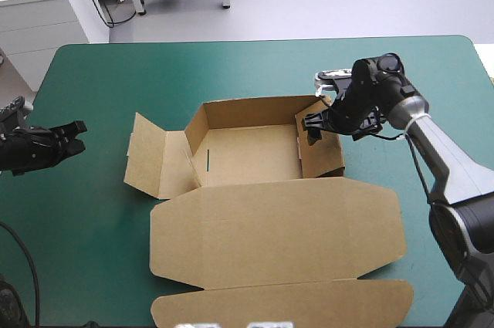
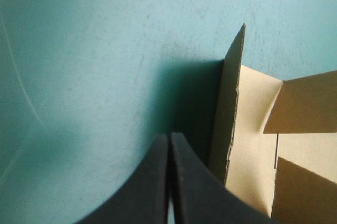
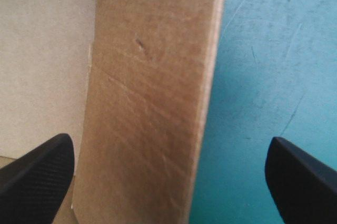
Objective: Fold the box
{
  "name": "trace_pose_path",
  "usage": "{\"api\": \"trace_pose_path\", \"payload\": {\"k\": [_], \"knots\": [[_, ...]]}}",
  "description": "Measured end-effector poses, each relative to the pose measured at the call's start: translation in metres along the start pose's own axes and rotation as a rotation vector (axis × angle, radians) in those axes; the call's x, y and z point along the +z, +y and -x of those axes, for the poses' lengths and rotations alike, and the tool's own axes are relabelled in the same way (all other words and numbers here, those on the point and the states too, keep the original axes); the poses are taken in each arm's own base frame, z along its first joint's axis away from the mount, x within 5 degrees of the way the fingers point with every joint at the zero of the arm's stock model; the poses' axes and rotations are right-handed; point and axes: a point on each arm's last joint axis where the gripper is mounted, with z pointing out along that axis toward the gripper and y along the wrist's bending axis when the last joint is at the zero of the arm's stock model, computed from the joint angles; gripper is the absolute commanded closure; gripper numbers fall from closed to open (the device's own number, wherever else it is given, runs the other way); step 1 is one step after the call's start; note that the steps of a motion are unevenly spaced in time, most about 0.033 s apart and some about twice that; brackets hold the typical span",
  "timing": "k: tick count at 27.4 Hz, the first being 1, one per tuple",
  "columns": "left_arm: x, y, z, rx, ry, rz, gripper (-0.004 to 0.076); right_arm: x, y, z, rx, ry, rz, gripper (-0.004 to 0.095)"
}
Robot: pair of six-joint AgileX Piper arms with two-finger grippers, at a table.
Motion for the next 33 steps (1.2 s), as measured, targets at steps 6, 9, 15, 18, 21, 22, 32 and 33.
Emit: {"api": "trace_pose_path", "payload": {"k": [6,9,15,18,21,22,32,33], "knots": [[0.000,0.000,0.000,0.000,0.000,0.000,0.0733,0.031,-0.003,0.003,0.014,0.072,-0.005,0.0007],[0.000,0.000,0.000,0.000,-0.003,0.001,0.0733,0.035,-0.003,0.003,0.019,0.080,-0.005,0.0058],[0.000,0.000,0.001,0.000,-0.006,0.002,0.0733,0.035,-0.003,0.002,0.029,0.089,-0.006,0.0578],[0.000,0.000,0.001,0.000,-0.006,0.003,0.0733,0.035,-0.003,0.002,0.028,0.090,-0.004,0.0919],[0.000,0.000,0.001,0.000,-0.006,0.003,0.0733,0.035,-0.003,0.002,0.020,0.091,-0.004,0.0907],[0.000,0.000,0.001,0.000,-0.006,0.003,0.0733,0.035,-0.003,0.002,0.018,0.090,-0.006,0.0907],[0.000,0.001,0.002,0.011,-0.027,0.011,0.0732,-0.031,0.002,-0.008,-0.067,-0.068,-0.004,0.0908],[0.000,0.001,0.003,0.012,-0.030,0.012,0.0732,-0.042,0.003,-0.011,-0.073,-0.092,-0.003,0.0908]]}}
